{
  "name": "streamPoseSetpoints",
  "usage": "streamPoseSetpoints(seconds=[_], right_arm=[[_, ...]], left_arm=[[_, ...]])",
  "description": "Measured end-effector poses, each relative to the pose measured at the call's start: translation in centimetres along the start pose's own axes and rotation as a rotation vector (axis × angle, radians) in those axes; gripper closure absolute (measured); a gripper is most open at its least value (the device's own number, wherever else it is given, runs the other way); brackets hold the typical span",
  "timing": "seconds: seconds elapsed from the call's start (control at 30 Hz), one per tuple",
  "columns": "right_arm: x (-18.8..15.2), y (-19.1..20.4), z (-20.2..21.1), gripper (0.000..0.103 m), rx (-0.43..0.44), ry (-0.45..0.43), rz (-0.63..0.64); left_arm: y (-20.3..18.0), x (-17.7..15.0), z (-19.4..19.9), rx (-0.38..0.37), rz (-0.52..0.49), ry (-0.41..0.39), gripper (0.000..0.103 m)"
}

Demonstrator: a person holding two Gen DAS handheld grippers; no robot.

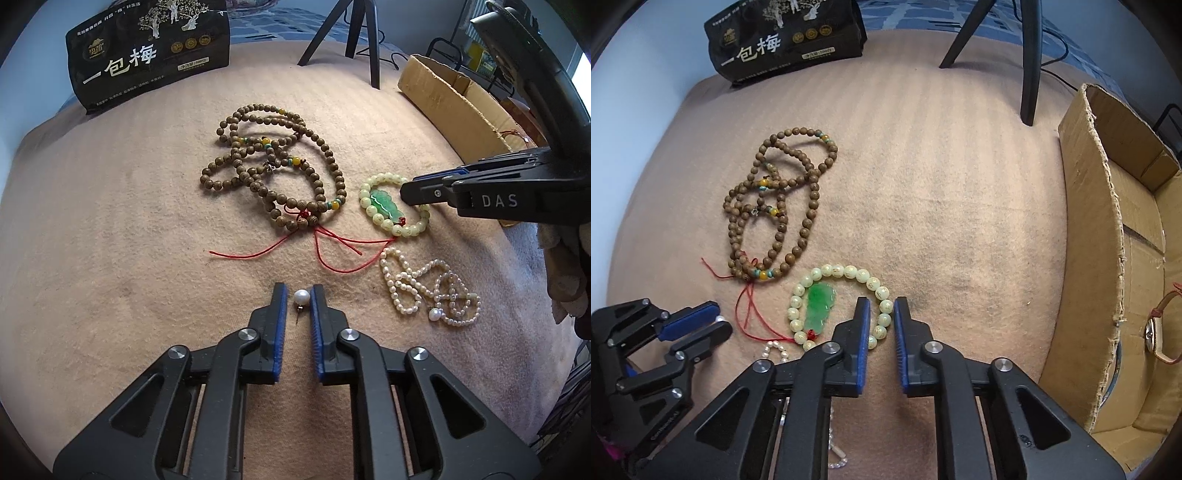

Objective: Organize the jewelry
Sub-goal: 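Close the left tool on the pearl while the right tool grasps the cream bead bracelet, then carry the pearl and bracelet over the box and open both tools inside it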

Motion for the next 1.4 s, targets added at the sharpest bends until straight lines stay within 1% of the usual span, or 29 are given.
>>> streamPoseSetpoints(seconds=[0.13,0.23,0.53,0.83,0.93,1.23,1.4], right_arm=[[0.1,0.3,0.1,0.097,-0.006,-0.011,0.018],[0.3,0.3,0.8,0.097,0.008,-0.033,0.012],[0.8,0.4,4.5,0.097,0.046,-0.12,0.012],[1.1,1.0,7.3,0.097,0.027,-0.182,0.035],[1.4,0.9,7.9,0.097,0.022,-0.199,0.039],[1.0,-0.5,11.0,0.097,0.033,-0.258,0.027],[0.7,-2.2,13.2,0.097,0.039,-0.298,-0.003]], left_arm=[[0.1,0.0,0.1,-0.001,0.005,-0.001,0.096],[0.2,0.2,0.4,-0.003,0.014,-0.006,0.096],[0.3,0.6,1.9,-0.003,0.035,-0.036,0.096],[-0.1,1.5,4.1,-0.021,0.052,-0.083,0.096],[-0.5,1.9,4.7,-0.033,0.054,-0.098,0.096],[-2.7,3.3,6.7,-0.072,0.041,-0.147,0.096],[-4.4,4.3,7.8,-0.096,0.017,-0.179,0.096]])
Point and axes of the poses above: each gripper's, at about its wrist camera, not at the fingertips, and z roughly against the way its jaws point, y to its left, x to its top, the point moved 7 cm from there along -z, roughly the way its jaws point, and after that the axes turned 5 degrees about x, right-handed, at the moved point
